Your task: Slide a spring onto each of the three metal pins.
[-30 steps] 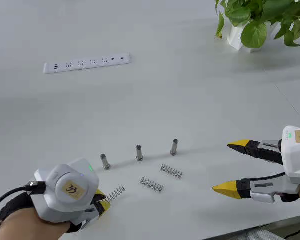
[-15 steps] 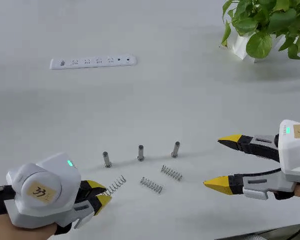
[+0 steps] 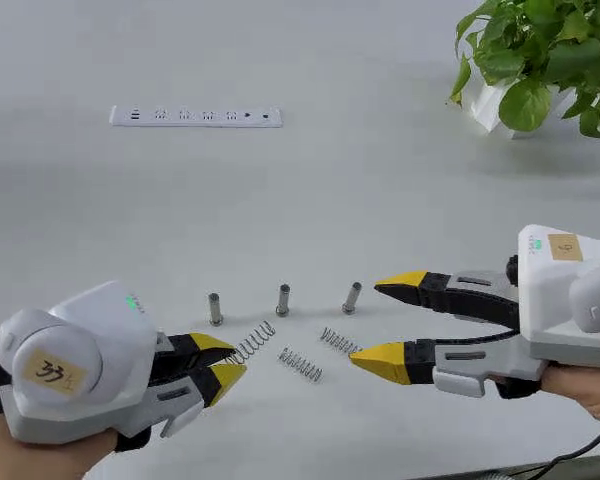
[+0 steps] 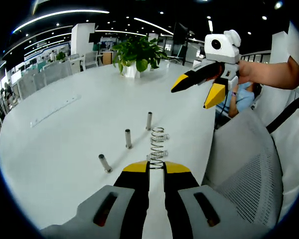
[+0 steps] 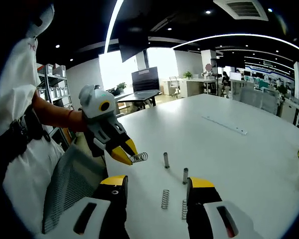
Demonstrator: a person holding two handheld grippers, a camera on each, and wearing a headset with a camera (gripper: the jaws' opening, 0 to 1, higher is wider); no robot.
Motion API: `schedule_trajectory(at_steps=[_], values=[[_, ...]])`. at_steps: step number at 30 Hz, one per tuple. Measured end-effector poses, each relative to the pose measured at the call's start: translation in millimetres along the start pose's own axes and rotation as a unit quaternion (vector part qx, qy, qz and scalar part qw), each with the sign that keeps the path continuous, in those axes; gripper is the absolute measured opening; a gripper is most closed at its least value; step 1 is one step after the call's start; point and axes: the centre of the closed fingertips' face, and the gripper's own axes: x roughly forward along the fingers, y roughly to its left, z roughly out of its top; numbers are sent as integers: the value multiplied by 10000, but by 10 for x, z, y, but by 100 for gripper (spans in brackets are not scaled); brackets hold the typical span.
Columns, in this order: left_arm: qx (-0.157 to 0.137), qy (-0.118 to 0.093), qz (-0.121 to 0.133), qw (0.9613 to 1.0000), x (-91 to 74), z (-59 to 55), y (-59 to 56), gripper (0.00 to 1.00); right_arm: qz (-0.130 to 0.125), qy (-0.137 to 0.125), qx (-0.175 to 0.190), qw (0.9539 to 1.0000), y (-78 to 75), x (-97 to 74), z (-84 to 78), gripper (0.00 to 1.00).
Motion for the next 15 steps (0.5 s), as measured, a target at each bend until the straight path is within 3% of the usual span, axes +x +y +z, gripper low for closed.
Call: schedule_trajectory(at_steps=[4,9,15], values=[[-5,-145,-18,9999,-5,73,-31,7,114,-400,492,9979,88,123,148,38],[-3,-309,-68,9995,-2,162,-68,7,110,-506,749,9958,112,257,168,30],[-49,-597,-160,9981,-5,313,-114,7,224,-760,1196,9897,178,339,246,22]])
